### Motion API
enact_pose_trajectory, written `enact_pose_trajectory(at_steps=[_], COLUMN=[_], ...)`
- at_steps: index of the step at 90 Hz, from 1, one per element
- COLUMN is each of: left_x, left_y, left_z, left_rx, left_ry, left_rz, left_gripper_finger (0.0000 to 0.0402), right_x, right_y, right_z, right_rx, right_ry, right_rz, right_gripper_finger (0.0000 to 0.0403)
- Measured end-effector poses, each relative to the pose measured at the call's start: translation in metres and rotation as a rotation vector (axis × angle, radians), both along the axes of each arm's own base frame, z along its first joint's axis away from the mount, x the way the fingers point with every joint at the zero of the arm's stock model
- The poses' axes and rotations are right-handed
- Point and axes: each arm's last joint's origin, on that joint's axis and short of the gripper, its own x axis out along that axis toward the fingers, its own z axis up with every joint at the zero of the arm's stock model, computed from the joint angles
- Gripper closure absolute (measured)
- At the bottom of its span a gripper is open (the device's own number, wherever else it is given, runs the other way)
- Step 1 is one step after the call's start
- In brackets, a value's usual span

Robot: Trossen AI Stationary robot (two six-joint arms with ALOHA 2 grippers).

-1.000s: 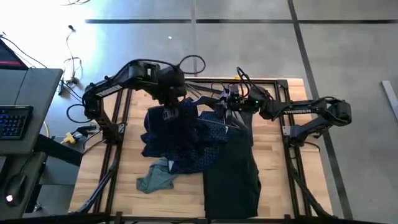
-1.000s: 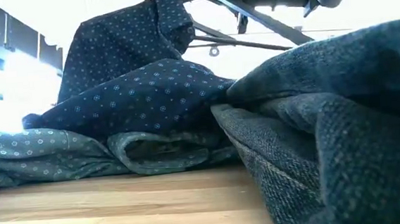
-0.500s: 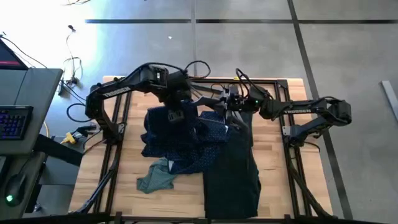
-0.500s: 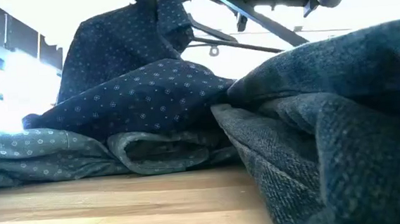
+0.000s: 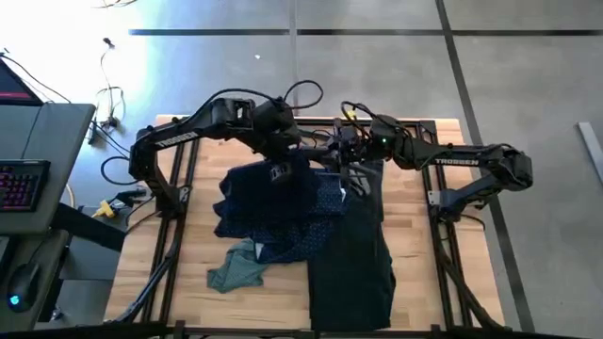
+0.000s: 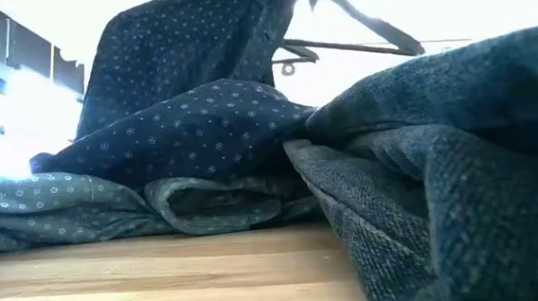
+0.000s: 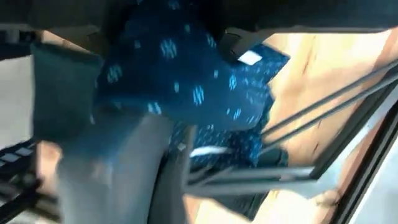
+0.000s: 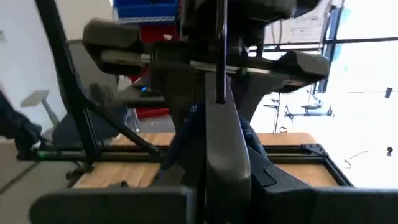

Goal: Hang clothes
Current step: Insert the hanger into the blue polo shirt

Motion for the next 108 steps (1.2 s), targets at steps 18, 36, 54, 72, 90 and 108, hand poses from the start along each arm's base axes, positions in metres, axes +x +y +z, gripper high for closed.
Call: enact_pose_trajectory(at_steps=[18, 36, 54, 72, 90, 108], left_x=[0.003, -0.006, -0.032, -0.039, -0.037, -0.040], left_y=[-0.003, -0.014, -0.023, -0.035, -0.048, -0.051], left_z=[0.003, 0.015, 0.033, 0.042, 0.059, 0.074], left_rx=[-0.029, 0.068, 0.145, 0.219, 0.206, 0.225], left_ry=[-0.046, -0.022, 0.063, 0.065, -0.079, -0.173], left_rz=[-0.053, -0.107, -0.142, -0.263, -0.299, -0.294], left_gripper_finger=[0.0322, 0.0370, 0.0370, 0.0370, 0.0370, 0.0370], right_x=[0.000, -0.002, -0.034, -0.075, -0.085, -0.063], right_y=[0.000, -0.001, -0.007, -0.015, -0.034, -0.025], right_z=[0.005, 0.009, 0.035, 0.041, -0.007, -0.067], right_rx=[0.047, 0.191, 0.252, 0.247, 0.286, 0.325], right_ry=[-0.007, -0.001, -0.046, 0.074, 0.362, 0.383], right_rz=[0.004, -0.009, -0.058, -0.218, -0.333, -0.085], right_gripper_finger=[0.0375, 0.0359, 0.0280, 0.0202, 0.0154, 0.0147])
